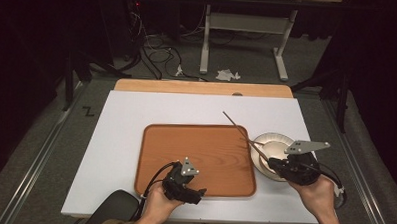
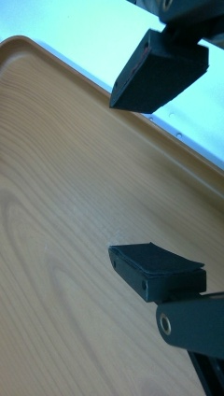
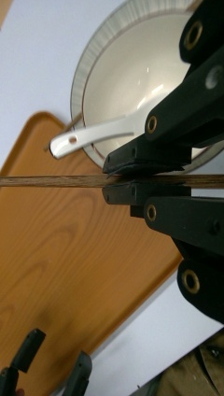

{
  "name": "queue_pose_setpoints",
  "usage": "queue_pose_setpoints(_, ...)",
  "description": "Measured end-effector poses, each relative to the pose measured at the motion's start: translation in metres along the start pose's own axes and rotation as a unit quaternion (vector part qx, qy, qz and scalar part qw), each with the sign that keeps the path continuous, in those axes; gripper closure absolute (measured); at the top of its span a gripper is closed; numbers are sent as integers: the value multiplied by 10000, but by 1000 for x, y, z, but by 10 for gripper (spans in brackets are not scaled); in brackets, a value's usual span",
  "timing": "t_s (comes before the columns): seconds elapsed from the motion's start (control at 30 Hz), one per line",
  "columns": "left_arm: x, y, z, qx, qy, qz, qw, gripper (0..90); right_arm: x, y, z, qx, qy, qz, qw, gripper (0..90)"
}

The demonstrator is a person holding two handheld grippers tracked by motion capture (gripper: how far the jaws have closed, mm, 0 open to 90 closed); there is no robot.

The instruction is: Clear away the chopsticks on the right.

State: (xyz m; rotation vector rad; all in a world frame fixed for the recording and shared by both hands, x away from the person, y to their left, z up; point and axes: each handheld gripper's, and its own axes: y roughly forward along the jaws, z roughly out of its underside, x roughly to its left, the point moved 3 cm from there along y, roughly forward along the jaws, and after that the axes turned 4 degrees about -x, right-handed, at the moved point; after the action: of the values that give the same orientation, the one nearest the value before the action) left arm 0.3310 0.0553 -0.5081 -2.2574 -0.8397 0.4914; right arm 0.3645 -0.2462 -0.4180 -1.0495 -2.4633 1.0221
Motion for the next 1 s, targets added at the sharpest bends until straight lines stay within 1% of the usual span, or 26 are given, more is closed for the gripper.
queue_pose_setpoints(0.1, 0, 0, 0, 0, 18, -2, 10000, 247, 9, 6, 2, 51, 17, -83, 10000, 850)
queue_pose_setpoints(0.13, 0, 0, 0, 0, 18, -2, 10000, 247, 9, 6, 2, 51, 17, -83, 10000, 850)
queue_pose_setpoints(0.23, 0, -1, 0, 3, 15, -12, 10000, 247, 18, 13, 3, 24, 45, -165, 9999, 848)
queue_pose_setpoints(0.3, 0, 0, 0, -2, 18, -8, 10000, 247, 21, 16, 4, 33, 12, -174, 9998, 848)
queue_pose_setpoints(0.33, -1, 0, 0, 3, 21, -1, 10000, 246, 28, 24, 5, 86, -25, -167, 9998, 849)
queue_pose_setpoints(0.37, -1, 0, 0, 21, 27, -12, 10000, 247, 32, 27, 6, 163, -67, -188, 9997, 848)
queue_pose_setpoints(0.43, -1, 0, 0, 30, 37, -7, 10000, 246, 38, 36, 8, 277, -173, -232, 9992, 849)
queue_pose_setpoints(0.47, -1, 0, 0, 30, 41, -13, 10000, 246, 41, 40, 9, 328, -175, -261, 9990, 849)
queue_pose_setpoints(0.57, -2, 0, 0, 30, 49, -13, 10000, 246, 43, 53, 12, 465, -221, -237, 9984, 849)
queue_pose_setpoints(0.6, -1, 0, 0, 33, 43, -14, 10000, 246, 43, 53, 12, 465, -221, -237, 9984, 849)
queue_pose_setpoints(0.63, -1, 1, 0, 37, 41, -4, 10000, 245, 44, 60, 14, 564, -212, -229, 9979, 849)
queue_pose_setpoints(0.7, -2, 1, 0, 37, 45, 3, 10000, 245, 45, 67, 16, 681, -259, -178, 9972, 849)
queue_pose_setpoints(0.73, -2, 1, 0, 37, 45, 3, 10000, 245, 45, 67, 16, 681, -259, -178, 9972, 849)
queue_pose_setpoints(0.77, -2, 1, 0, 46, 63, 1, 10000, 245, 46, 74, 18, 761, -288, -145, 9966, 848)
queue_pose_setpoints(0.8, -2, 1, 1, 45, 74, 0, 10000, 245, 46, 74, 18, 761, -288, -145, 9966, 848)
queue_pose_setpoints(0.83, -2, 1, 1, 58, 79, -6, 10000, 245, 47, 79, 19, 818, -287, -132, 9961, 848)
queue_pose_setpoints(0.93, -2, 2, 0, 56, 60, -17, 10000, 244, 47, 84, 20, 844, -276, -98, 9960, 847)
queue_pose_setpoints(1.0, -2, 2, 0, 55, 64, -23, 10000, 242, 47, 86, 21, 883, -267, -74, 9957, 847)
